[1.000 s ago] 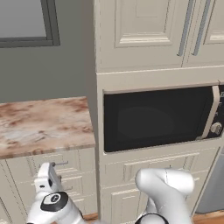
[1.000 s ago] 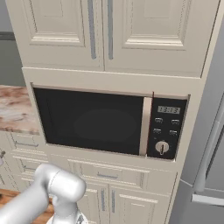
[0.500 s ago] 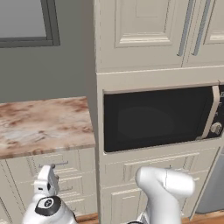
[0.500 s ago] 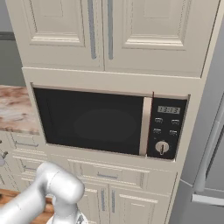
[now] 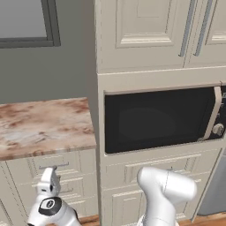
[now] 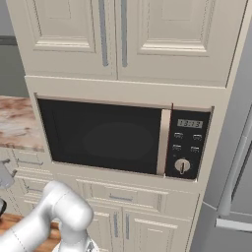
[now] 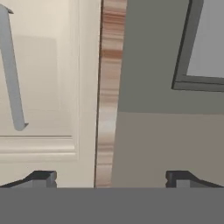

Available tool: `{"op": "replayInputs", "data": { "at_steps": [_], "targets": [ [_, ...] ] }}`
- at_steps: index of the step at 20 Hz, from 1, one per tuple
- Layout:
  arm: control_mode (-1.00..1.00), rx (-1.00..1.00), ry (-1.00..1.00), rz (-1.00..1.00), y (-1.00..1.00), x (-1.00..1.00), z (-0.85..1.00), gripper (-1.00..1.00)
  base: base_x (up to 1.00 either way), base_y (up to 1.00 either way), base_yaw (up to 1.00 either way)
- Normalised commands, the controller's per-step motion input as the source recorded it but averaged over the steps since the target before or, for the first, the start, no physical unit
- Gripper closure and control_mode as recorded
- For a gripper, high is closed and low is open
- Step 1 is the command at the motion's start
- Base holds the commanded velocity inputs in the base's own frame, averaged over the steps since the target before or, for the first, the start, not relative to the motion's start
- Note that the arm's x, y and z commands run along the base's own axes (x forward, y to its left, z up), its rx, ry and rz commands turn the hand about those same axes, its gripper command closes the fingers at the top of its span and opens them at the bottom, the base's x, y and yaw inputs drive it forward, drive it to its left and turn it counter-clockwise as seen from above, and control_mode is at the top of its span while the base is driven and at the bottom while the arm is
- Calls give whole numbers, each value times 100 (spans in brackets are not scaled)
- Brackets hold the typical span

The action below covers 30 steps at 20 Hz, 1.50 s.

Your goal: Take the pizza cutter from the drawer on the left and place it on the dining counter for cutting.

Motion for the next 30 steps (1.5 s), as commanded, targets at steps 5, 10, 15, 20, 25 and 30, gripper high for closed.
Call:
{"op": "replayInputs", "data": {
  "at_steps": [5,10,15,20,25,30],
  "targets": [
    [-100,0,-7,4,19,39,-55,-100,0,0,0],
    [-100,-3,-2,5,47,27,-63,-100,0,0,0],
    [-100,-4,0,4,56,23,-47,-100,0,0,0],
    [-100,0,0,2,43,27,-47,-100,0,0,0],
    [-100,0,-3,2,28,35,-51,-100,0,0,0],
    [-100,0,-6,0,8,26,-52,-100,0,0,0]
  ]
}}
